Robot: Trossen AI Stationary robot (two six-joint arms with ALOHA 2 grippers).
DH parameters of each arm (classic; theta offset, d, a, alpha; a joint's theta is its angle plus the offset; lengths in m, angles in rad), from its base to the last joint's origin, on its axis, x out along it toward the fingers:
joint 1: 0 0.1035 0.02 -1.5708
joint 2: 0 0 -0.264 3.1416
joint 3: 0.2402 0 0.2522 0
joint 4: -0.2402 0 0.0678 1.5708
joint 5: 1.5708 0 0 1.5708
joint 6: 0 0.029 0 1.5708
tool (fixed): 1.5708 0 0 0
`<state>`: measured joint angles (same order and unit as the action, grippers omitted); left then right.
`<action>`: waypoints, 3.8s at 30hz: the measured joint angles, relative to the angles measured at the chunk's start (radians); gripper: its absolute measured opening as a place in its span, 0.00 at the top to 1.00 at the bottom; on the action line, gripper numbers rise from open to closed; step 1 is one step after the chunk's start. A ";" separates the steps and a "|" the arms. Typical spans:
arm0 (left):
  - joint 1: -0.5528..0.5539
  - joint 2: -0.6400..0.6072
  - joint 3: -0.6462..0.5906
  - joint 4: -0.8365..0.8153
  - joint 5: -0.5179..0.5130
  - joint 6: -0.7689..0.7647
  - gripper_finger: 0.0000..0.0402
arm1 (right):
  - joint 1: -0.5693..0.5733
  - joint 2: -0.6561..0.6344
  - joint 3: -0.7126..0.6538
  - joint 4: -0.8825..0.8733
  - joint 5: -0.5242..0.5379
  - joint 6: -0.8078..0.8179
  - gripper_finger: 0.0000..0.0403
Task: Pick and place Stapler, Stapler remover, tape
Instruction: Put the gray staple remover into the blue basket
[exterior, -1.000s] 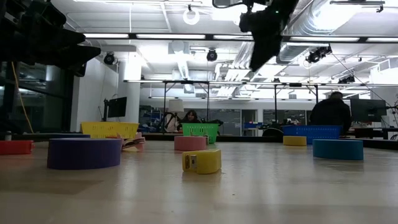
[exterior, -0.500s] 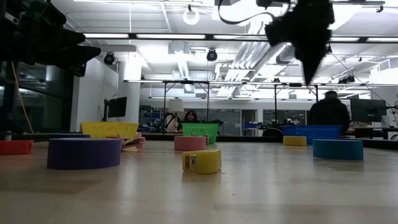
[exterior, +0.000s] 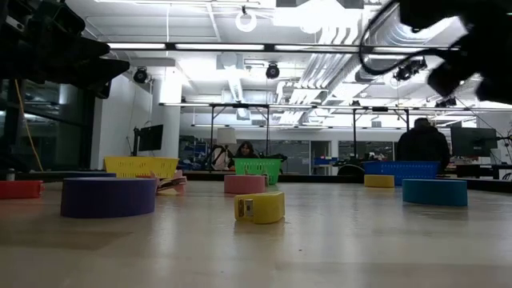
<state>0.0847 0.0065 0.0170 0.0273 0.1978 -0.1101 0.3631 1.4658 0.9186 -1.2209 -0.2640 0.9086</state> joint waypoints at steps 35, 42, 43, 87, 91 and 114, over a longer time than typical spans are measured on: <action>0.000 0.000 0.000 0.000 0.000 0.000 0.47 | 0.470 0.000 -0.216 0.551 0.162 0.534 0.32; 0.000 0.000 0.000 0.000 0.000 0.000 0.47 | 0.469 -0.003 -0.275 0.596 0.194 0.553 0.32; 0.000 0.000 0.000 0.000 0.000 0.000 0.47 | 0.469 -0.003 -0.276 0.589 0.202 0.552 0.32; 0.000 0.000 0.000 0.000 0.000 0.000 0.47 | 0.313 0.000 -0.281 0.530 0.189 0.330 0.35; 0.000 0.000 0.000 0.000 0.000 0.000 0.47 | 0.313 0.000 -0.281 0.531 0.194 0.320 0.40; 0.000 0.000 0.000 0.000 0.000 0.000 0.47 | 0.254 0.004 -0.177 0.477 0.226 0.220 0.81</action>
<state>0.0845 0.0063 0.0170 0.0273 0.1980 -0.1101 0.6169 1.4700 0.7416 -0.7443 -0.0379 1.1290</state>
